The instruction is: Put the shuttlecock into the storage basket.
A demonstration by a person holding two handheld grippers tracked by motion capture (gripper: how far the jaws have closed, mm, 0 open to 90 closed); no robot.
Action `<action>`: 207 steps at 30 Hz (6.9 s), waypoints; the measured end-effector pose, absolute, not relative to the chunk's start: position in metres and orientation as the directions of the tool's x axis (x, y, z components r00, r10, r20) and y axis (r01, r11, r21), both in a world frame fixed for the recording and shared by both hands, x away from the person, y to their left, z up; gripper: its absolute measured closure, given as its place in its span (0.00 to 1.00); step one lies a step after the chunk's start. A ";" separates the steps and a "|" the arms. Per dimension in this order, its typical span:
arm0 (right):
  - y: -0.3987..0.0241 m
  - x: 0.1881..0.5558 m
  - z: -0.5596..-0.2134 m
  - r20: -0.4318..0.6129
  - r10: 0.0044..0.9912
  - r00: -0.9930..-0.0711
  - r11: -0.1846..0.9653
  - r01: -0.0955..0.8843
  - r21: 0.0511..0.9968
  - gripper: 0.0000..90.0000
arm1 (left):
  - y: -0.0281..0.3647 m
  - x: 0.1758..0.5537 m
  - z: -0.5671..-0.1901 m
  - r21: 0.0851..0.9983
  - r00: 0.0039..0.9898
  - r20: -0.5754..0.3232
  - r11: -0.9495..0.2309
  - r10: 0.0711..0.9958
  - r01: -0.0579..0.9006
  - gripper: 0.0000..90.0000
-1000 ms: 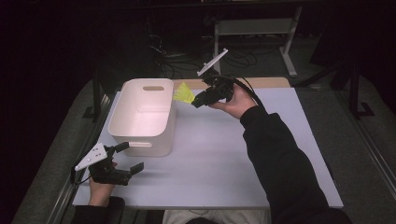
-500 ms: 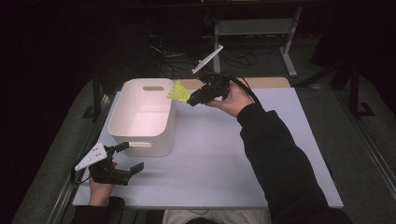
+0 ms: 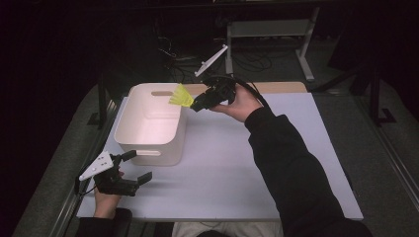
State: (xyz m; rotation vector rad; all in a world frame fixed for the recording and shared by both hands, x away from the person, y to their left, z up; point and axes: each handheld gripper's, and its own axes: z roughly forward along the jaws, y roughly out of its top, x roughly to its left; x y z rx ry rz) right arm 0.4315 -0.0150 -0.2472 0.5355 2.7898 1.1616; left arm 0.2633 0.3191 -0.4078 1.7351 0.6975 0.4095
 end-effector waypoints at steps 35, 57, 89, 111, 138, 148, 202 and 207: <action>0.037 0.419 -0.258 0.069 0.239 -0.969 0.696 0.220 0.683 0.70 | 0.319 0.263 -0.408 0.958 0.765 -0.083 -0.161 0.638 0.238 0.00; 0.059 0.422 -0.275 0.097 0.211 -0.973 0.708 0.221 0.671 0.70 | 0.320 0.263 -0.408 0.958 0.767 -0.084 -0.160 0.636 0.237 0.00; 0.082 0.431 -0.303 0.172 0.166 -0.971 0.711 0.239 0.661 0.56 | 0.320 0.262 -0.407 0.959 0.769 -0.086 -0.157 0.634 0.237 0.00; 0.058 0.424 -0.285 0.103 0.230 -0.968 0.667 0.234 0.708 0.08 | 0.320 0.263 -0.408 0.958 0.769 -0.084 -0.161 0.633 0.238 0.00; 0.005 0.422 -0.279 0.059 0.325 -0.944 0.624 0.261 0.737 0.00 | 0.320 0.262 -0.408 0.957 0.766 -0.084 -0.163 0.638 0.240 0.00; -0.015 0.420 -0.283 0.058 0.352 -0.934 0.600 0.273 0.752 0.00 | 0.320 0.262 -0.408 0.957 0.765 -0.085 -0.161 0.639 0.241 0.00; -0.121 0.397 -0.320 0.121 0.456 -0.882 0.473 0.355 0.806 0.00 | 0.320 0.262 -0.408 0.955 0.759 -0.081 -0.167 0.645 0.244 0.00; -0.130 0.392 -0.325 0.130 0.460 -0.878 0.463 0.362 0.809 0.00 | 0.320 0.262 -0.408 0.955 0.759 -0.081 -0.167 0.646 0.244 0.00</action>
